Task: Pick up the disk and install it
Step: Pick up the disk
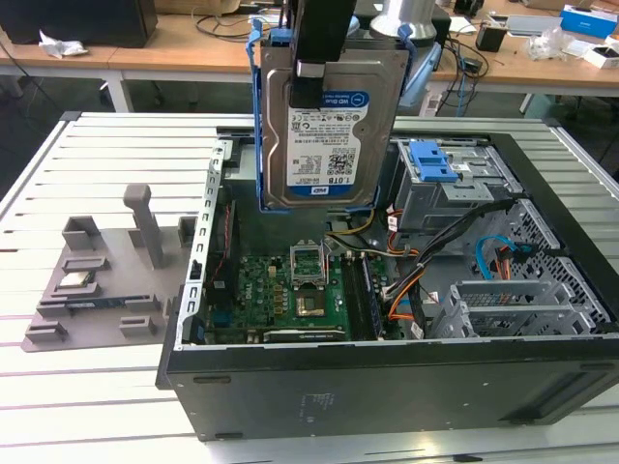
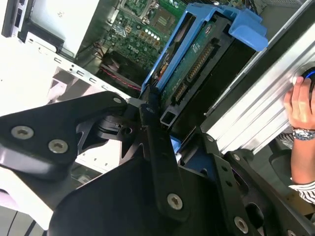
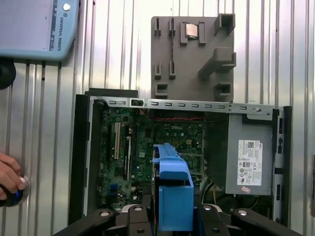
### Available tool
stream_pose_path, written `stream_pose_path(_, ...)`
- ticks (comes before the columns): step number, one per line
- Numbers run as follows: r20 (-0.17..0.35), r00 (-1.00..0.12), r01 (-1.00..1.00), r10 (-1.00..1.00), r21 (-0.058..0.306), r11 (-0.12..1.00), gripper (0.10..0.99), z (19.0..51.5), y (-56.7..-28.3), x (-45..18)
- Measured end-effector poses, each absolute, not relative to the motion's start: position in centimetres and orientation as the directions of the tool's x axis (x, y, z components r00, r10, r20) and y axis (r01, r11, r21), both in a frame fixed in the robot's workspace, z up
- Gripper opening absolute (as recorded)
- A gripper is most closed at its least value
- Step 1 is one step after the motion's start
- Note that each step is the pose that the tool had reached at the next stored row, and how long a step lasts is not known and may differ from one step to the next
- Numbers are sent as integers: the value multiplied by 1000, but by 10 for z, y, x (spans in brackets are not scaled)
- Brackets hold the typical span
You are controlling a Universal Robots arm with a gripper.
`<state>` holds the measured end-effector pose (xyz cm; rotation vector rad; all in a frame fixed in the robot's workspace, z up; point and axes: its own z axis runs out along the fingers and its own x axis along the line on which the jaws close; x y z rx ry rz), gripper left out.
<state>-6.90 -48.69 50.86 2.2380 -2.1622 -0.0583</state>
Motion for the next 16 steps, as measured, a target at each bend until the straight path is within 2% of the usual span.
stream_pose_path(16, -6, 34, -998, -999, 47, -35, 369, 508, -535, -69)
